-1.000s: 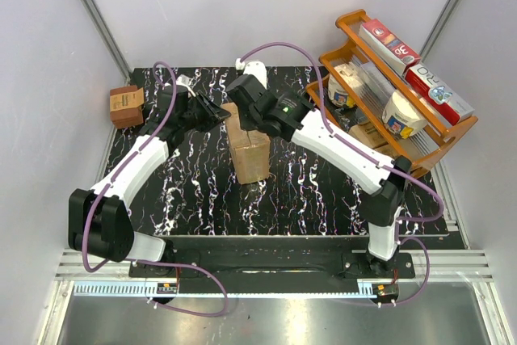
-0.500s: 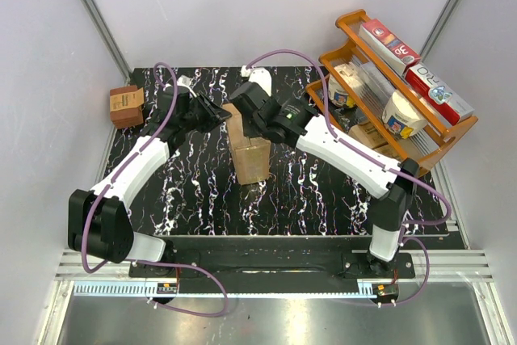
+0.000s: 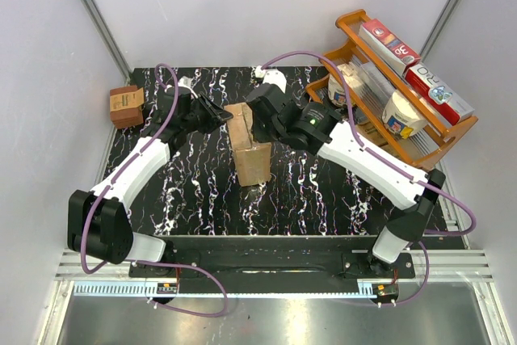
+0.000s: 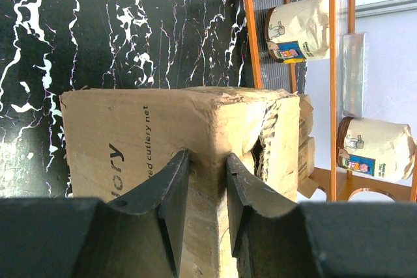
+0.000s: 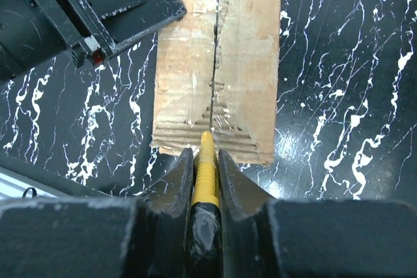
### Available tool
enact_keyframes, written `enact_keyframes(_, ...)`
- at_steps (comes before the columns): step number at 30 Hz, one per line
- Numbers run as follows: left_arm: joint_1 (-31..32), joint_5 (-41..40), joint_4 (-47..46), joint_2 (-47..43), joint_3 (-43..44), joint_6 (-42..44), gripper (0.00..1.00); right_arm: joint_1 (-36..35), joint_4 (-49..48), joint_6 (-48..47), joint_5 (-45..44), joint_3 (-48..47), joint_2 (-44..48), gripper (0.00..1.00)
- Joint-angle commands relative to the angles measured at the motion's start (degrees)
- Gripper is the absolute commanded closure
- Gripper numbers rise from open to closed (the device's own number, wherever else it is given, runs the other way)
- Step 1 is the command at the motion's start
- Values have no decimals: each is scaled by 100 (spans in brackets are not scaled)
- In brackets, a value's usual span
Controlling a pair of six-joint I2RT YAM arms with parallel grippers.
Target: Unpack the express box
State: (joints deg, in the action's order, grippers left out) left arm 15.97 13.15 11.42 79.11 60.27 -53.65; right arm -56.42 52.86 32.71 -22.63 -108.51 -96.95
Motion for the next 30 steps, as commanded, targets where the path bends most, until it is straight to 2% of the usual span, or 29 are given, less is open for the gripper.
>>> enact_keyframes(1, -6, -436, 739, 104, -253, 30, 94, -88, 119, 192, 251, 163, 255, 100)
enact_keyframes(15, 29, -383, 660, 34, -340, 30, 94, -97, -39, 324, 110, 506, 237, 100)
enact_keyframes(21, 38, -252, 624, 17, -367, 30, 93, -88, -697, -18, 101, 866, 466, 100)
enact_keyframes(24, 38, -24, 581, -27, -358, 109, 71, -97, -926, -133, 119, 1182, 510, 100)
enact_keyframes(26, 29, 196, 615, -54, -306, 258, 51, -88, -1049, -151, 128, 1375, 536, 100)
enact_keyframes(30, 21, 706, 537, -115, -262, 539, 32, -88, -1173, -186, 145, 1517, 537, 100)
